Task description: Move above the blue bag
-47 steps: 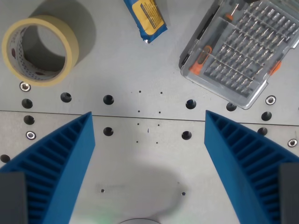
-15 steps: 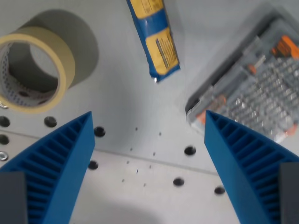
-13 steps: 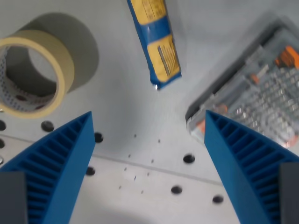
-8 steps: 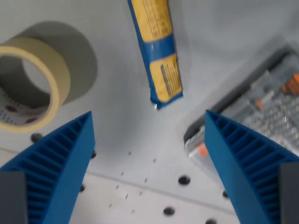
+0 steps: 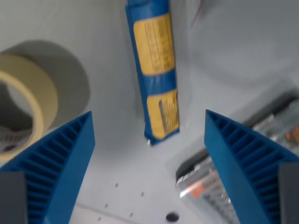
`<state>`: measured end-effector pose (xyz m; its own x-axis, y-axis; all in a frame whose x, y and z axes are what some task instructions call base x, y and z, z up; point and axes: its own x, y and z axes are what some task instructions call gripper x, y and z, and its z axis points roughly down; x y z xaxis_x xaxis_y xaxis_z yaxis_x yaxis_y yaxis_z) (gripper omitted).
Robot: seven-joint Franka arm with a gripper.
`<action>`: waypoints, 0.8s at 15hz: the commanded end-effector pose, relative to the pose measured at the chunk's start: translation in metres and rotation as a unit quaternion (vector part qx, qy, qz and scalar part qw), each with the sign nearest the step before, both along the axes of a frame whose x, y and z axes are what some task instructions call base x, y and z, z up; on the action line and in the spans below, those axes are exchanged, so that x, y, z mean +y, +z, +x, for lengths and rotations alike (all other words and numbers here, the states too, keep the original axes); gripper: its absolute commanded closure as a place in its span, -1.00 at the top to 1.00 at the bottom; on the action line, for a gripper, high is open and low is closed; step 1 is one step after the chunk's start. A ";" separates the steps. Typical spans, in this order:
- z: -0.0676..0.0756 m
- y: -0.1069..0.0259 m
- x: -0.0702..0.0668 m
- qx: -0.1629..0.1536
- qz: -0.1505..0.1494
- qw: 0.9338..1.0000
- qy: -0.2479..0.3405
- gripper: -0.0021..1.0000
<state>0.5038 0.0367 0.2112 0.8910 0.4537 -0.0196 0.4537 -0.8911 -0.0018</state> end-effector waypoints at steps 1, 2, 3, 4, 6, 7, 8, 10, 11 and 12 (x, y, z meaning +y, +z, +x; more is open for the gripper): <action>0.012 -0.011 0.003 0.008 -0.025 0.998 0.058 1.00; 0.013 -0.016 0.004 0.006 -0.023 0.998 0.059 1.00; 0.015 -0.021 0.004 0.005 -0.022 0.998 0.059 1.00; 0.016 -0.026 0.004 0.003 -0.022 0.998 0.058 1.00; 0.018 -0.035 0.004 0.004 -0.022 0.998 0.056 1.00; 0.019 -0.039 0.005 0.005 -0.021 0.998 0.056 1.00; 0.019 -0.042 0.005 0.005 -0.021 0.998 0.054 1.00; 0.021 -0.046 0.005 0.006 -0.022 0.999 0.048 1.00; 0.021 -0.047 0.005 0.006 -0.022 0.999 0.047 1.00; 0.022 -0.048 0.006 0.007 -0.023 0.999 0.045 1.00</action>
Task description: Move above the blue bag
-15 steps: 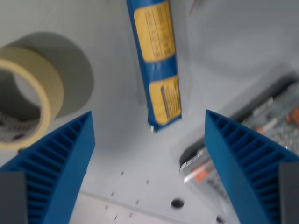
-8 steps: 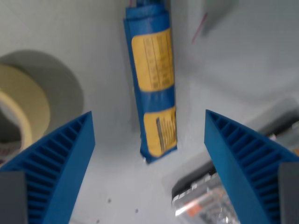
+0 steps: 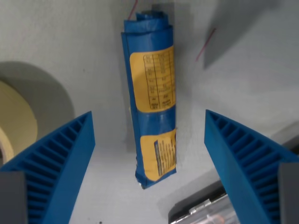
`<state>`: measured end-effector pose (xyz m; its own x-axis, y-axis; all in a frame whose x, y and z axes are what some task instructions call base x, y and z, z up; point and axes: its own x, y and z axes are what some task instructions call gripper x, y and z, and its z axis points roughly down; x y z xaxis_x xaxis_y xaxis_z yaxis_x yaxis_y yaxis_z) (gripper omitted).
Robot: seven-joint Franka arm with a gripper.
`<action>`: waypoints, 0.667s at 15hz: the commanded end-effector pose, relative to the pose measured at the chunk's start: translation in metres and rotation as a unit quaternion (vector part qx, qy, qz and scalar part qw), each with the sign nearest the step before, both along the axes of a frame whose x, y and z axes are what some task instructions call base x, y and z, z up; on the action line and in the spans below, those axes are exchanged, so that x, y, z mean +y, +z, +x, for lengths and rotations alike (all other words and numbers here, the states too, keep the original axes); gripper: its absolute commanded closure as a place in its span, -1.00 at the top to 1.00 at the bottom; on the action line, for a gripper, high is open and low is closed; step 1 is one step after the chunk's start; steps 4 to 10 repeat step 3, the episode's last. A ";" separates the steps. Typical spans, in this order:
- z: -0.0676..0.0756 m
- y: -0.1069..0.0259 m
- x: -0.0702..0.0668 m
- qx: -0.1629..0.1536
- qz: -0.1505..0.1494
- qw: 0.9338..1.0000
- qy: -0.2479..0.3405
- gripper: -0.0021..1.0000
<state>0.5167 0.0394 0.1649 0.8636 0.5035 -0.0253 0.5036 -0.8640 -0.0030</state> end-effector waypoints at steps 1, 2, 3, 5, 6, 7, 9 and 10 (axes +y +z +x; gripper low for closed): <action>0.009 -0.003 0.003 0.004 -0.022 1.000 0.016 1.00; 0.009 -0.003 0.003 0.004 -0.022 1.000 0.015 1.00; 0.009 -0.003 0.003 0.004 -0.022 1.000 0.015 1.00; 0.009 -0.003 0.003 0.004 -0.022 1.000 0.015 1.00; 0.009 -0.003 0.003 0.004 -0.022 1.000 0.015 1.00; 0.009 -0.003 0.003 0.004 -0.022 1.000 0.015 1.00; 0.009 -0.003 0.003 0.004 -0.022 1.000 0.015 1.00; 0.009 -0.003 0.003 0.004 -0.022 1.000 0.015 1.00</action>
